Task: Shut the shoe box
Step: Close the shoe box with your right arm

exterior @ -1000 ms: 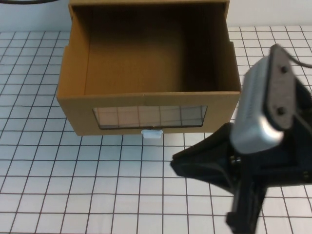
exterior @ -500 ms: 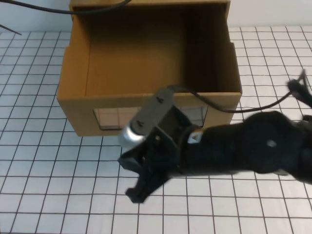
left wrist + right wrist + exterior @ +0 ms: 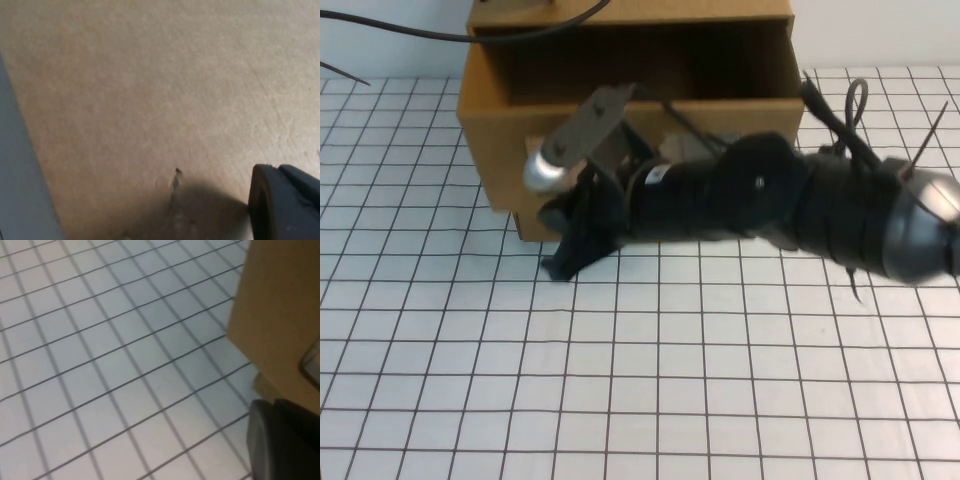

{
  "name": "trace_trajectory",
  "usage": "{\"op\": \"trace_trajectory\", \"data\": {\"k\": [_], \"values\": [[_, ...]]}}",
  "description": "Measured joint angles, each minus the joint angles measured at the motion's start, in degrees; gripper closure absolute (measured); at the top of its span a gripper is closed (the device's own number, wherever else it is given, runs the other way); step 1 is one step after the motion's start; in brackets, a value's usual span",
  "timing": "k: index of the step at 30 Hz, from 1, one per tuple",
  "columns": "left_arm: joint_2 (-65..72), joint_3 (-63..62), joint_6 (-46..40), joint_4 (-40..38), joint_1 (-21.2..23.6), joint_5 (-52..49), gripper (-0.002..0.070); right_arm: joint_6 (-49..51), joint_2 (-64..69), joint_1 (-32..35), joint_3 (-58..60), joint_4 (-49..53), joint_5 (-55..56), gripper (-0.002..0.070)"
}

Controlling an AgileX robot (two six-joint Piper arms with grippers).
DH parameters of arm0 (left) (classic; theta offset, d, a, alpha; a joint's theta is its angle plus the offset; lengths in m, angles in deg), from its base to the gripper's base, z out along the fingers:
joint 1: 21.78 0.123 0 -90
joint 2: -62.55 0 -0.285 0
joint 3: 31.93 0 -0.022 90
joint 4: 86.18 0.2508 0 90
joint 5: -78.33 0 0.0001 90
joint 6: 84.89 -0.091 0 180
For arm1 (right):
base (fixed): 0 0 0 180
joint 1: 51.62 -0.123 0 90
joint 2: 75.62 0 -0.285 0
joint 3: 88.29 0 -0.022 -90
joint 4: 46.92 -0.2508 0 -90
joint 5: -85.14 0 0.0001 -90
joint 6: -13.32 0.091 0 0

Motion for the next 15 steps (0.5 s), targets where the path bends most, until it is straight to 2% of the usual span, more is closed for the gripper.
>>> {"op": "trace_trajectory", "data": {"k": [9, 15], "values": [[0.00, 0.00, 0.00, 0.00, 0.00, 0.19, 0.0680, -0.13, 9.71, 7.93, -13.85, 0.00, -2.56, 0.0689], [0.00, 0.00, 0.00, -0.10, 0.00, 0.19, 0.0680, -0.13, 12.98, 9.27, -19.99, 0.00, -7.09, 0.0689]]}}
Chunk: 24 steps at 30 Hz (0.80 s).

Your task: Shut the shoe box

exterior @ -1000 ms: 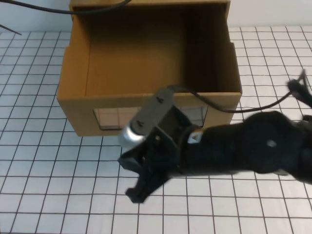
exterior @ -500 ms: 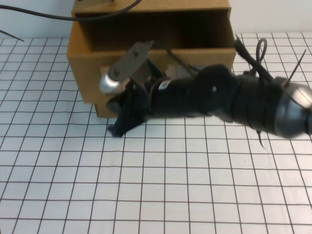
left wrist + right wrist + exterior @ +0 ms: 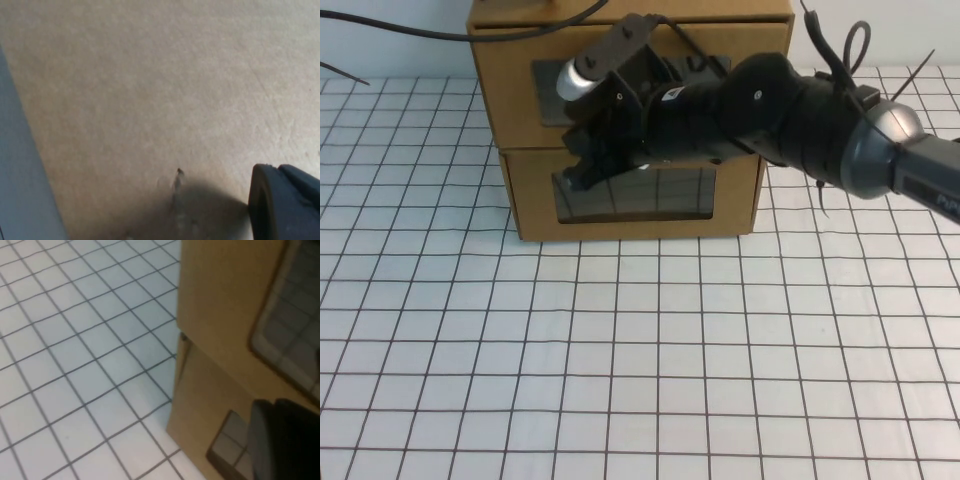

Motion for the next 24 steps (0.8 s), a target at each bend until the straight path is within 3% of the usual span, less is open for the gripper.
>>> {"op": "trace_trajectory", "data": {"k": [13, 17, 24], "values": [[-3.79, 0.00, -0.19, 0.25, 1.78, -4.35, 0.0680, -8.87, -5.60, 0.00, -0.38, 1.87, -18.35, 0.0689], [-9.45, 0.00, -0.43, 1.81, 3.15, -4.62, 0.0680, -3.37, -10.22, 0.00, -0.38, 6.17, -18.32, 0.0689], [-21.60, 2.00, -0.43, 6.78, 3.45, -4.86, 0.0680, 15.31, -19.29, 0.00, -0.38, 23.73, -16.13, 0.0689]]}}
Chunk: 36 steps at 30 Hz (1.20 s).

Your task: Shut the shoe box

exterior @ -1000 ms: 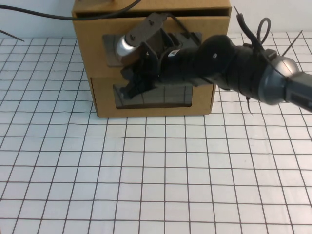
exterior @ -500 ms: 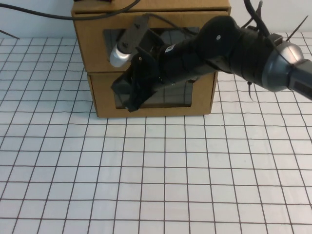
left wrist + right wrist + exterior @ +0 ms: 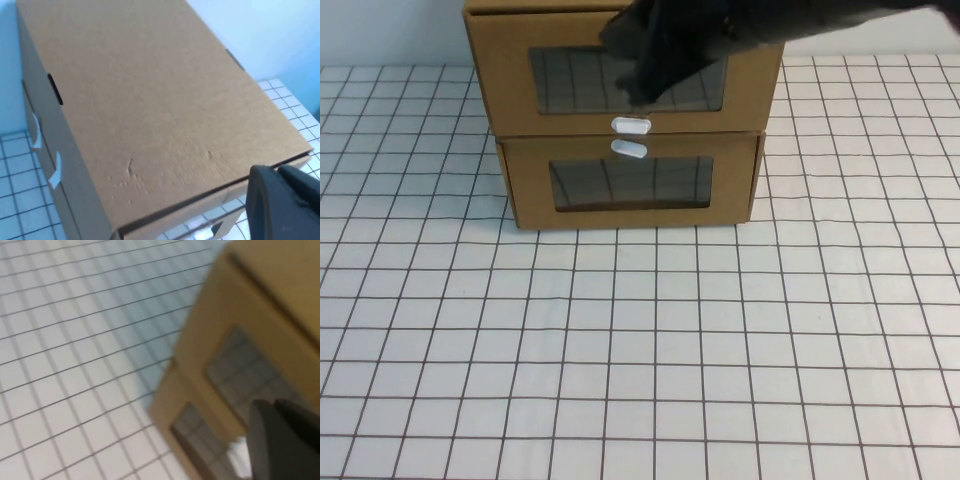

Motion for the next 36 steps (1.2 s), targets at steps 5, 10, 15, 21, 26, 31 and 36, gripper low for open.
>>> {"op": "trace_trajectory", "data": {"k": [5, 10, 15, 21, 26, 31, 36], "values": [[-10.15, 7.89, 0.00, 2.38, 0.00, -0.30, 0.0680, 16.00, -7.45, 0.00, 0.00, 14.67, -2.06, 0.0689], [-20.71, 20.39, -1.73, 2.86, 0.00, -0.30, 0.0680, 26.48, -17.96, 0.00, 7.12, 26.03, -2.06, 0.0689], [-33.91, 37.19, -2.91, 4.71, 0.00, -0.24, 0.0680, 28.51, -30.55, 0.00, 22.34, 28.07, 4.34, 0.0689], [-50.07, 58.77, -3.61, 6.98, 0.00, 3.53, 0.0680, 33.26, -45.59, 0.00, 41.71, 28.15, 14.88, 0.0689], [-63.99, 73.49, -5.12, 7.96, 0.00, 7.50, 0.0680, 34.48, -55.47, 0.00, 56.26, 28.20, 19.61, 0.0689], [-75.27, 83.77, -5.43, 8.09, 0.00, 12.82, 0.0680, 37.28, -63.47, 0.00, 64.65, 28.33, 21.60, 0.0689], [-83.85, 90.67, -5.43, 7.98, 0.00, 22.63, 0.0680, 38.75, -68.54, 0.09, 69.67, 31.39, 22.63, 0.0689]]}}
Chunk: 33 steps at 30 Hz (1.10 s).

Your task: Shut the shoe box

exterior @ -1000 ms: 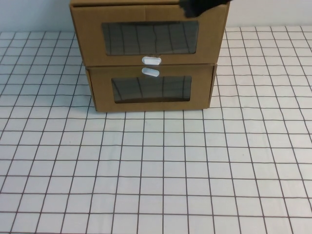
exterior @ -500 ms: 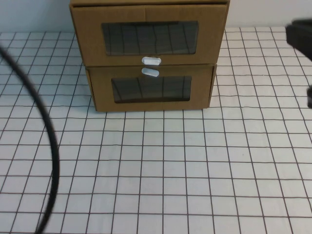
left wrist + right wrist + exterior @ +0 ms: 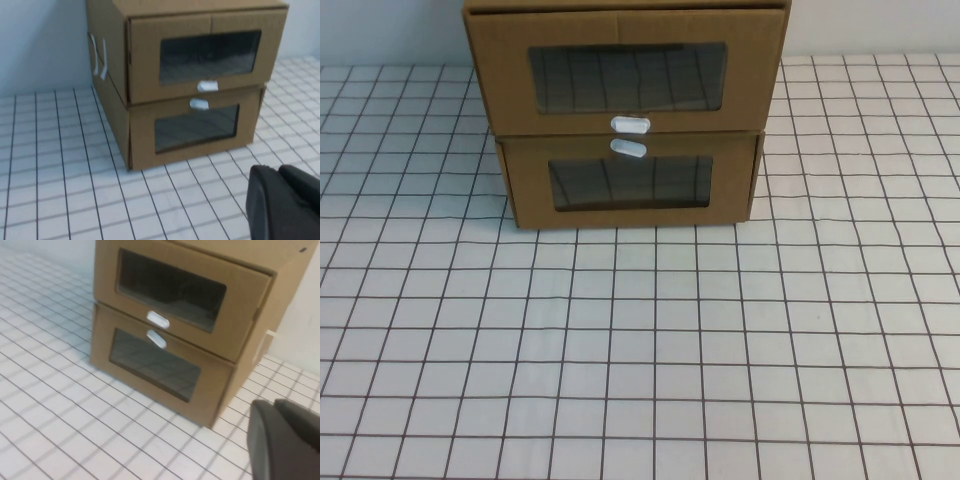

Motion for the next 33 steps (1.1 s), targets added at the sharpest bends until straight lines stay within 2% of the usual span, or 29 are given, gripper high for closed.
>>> {"op": "trace_trajectory", "data": {"k": [5, 9, 12, 17, 23, 33], "values": [[-2.05, 4.03, 0.00, -0.35, 0.00, 8.64, 0.0680, 0.12, -0.58, 0.51, 1.76, 4.04, 0.25, 0.0689], [-0.65, 4.64, 0.00, 0.21, 0.00, 10.12, 0.0680, 0.98, -0.58, 0.58, 1.85, 4.51, 1.32, 0.0689], [1.26, 4.73, -1.33, 1.55, 0.00, 10.53, 0.0680, 6.35, -0.58, 2.20, 1.85, 4.91, 1.48, 0.0689], [4.33, 4.85, -5.88, 1.57, 0.00, 10.76, 0.0680, 18.95, -0.35, 10.57, 1.85, 10.99, 1.57, 0.0689], [4.64, 4.85, -7.18, 1.57, 0.00, 12.56, 0.0680, 22.58, 0.03, 19.20, 1.85, 13.90, 2.04, 0.0689], [4.64, 4.85, -7.27, 1.57, 0.00, 12.81, 0.0680, 22.85, 0.03, 19.89, 1.85, 14.06, 2.04, 0.0689]]}}
